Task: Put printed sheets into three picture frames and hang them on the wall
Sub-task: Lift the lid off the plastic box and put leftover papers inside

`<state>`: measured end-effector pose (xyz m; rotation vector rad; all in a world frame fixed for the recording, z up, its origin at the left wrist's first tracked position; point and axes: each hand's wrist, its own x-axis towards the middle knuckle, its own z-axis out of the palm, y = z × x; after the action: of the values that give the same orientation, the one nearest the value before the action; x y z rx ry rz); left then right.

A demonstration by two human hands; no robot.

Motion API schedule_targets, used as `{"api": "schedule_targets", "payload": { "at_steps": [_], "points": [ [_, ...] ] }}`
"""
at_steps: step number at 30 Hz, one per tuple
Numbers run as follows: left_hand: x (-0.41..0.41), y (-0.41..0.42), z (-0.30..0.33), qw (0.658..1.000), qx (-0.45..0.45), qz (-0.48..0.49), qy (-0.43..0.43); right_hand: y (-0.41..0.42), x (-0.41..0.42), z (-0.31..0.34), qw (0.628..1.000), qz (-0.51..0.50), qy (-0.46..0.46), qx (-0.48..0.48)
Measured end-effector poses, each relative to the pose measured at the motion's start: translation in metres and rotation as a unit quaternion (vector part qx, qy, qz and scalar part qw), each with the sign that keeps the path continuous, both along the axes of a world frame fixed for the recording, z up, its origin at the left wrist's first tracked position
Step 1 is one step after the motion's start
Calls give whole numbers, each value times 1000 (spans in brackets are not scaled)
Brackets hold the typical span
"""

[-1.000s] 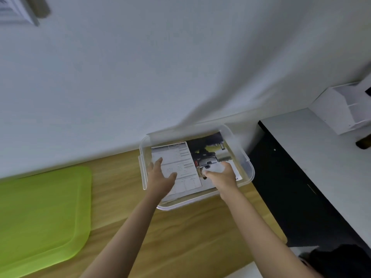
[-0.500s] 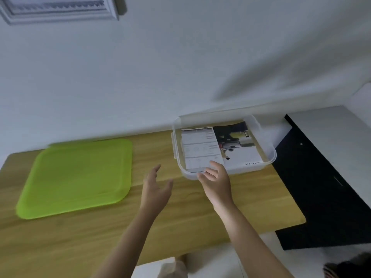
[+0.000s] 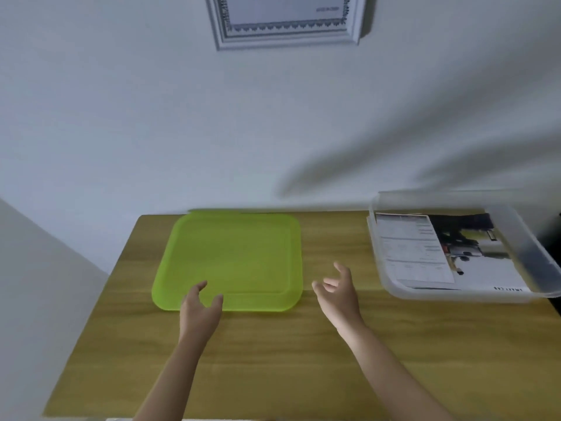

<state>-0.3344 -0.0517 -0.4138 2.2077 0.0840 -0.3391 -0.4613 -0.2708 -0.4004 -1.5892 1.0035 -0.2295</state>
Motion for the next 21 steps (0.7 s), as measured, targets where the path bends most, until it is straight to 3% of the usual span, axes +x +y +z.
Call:
{"api": "schedule_targets", "payload": {
  "at_steps": [8, 11, 16, 21],
  "points": [
    [92, 58, -24, 992, 115, 16, 38, 30, 73, -27, 983, 50, 142, -105],
    [111, 57, -27, 993, 114, -17, 34, 38, 89, -32, 973, 66, 177, -133],
    [135, 52, -16, 994, 99, -24, 49, 37, 107, -33, 972, -4, 204, -116],
    [128, 53, -1, 997, 25, -67, 42, 19, 94, -11, 966, -63, 207, -144]
  ]
}}
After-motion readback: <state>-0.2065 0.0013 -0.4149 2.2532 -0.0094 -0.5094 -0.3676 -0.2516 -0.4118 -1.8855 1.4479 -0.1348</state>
